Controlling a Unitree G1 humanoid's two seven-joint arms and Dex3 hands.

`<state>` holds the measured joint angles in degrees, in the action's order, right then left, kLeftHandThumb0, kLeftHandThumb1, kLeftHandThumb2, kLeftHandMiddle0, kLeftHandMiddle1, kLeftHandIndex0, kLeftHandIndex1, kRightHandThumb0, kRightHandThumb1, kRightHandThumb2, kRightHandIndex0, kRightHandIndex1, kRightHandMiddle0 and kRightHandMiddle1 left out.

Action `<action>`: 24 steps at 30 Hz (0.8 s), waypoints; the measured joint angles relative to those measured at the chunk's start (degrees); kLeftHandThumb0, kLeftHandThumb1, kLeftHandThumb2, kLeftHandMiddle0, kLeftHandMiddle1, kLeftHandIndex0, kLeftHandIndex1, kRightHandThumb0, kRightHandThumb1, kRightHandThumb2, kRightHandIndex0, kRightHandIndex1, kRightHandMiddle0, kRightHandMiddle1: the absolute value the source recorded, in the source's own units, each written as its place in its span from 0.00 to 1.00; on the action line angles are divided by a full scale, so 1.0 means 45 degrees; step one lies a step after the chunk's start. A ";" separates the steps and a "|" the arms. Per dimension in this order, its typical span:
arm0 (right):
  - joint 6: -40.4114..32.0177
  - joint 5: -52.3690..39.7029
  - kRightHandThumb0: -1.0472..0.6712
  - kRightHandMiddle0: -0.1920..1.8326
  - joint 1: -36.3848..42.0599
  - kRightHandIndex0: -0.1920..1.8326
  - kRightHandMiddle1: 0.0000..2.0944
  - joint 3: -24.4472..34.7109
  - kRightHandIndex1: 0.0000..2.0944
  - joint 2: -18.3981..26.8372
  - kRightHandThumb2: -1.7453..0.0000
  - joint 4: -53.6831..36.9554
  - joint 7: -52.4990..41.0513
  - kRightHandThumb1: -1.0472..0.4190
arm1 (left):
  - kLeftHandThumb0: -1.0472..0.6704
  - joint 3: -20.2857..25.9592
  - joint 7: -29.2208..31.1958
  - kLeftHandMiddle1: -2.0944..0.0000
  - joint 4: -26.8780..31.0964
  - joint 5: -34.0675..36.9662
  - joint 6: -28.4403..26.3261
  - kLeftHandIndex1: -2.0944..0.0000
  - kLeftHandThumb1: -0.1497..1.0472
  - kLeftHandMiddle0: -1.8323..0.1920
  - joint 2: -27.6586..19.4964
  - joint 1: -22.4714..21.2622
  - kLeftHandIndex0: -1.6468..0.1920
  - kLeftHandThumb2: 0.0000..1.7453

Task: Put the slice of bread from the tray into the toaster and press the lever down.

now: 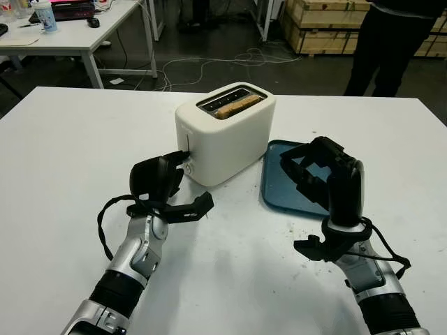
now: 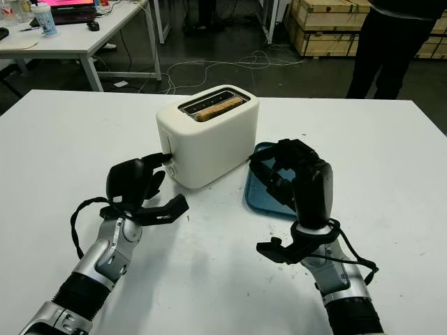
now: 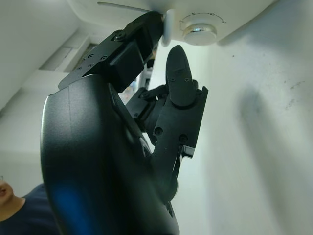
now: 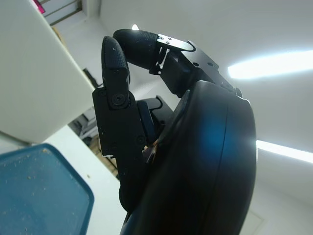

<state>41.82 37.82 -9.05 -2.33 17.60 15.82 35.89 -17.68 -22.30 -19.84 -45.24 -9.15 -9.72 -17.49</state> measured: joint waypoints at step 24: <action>0.0284 -0.1764 0.36 0.45 -0.0114 0.53 0.61 -0.0090 0.76 -0.0235 0.93 -0.0137 -0.1186 0.09 | 0.44 0.0555 -0.0087 0.17 0.3531 0.2885 0.2885 0.95 0.77 0.51 -0.0445 0.2307 0.30 0.42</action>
<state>43.09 29.88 -9.56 -2.74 16.55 15.21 30.56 -15.19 -22.69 -3.95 -32.26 3.83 -11.72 -7.11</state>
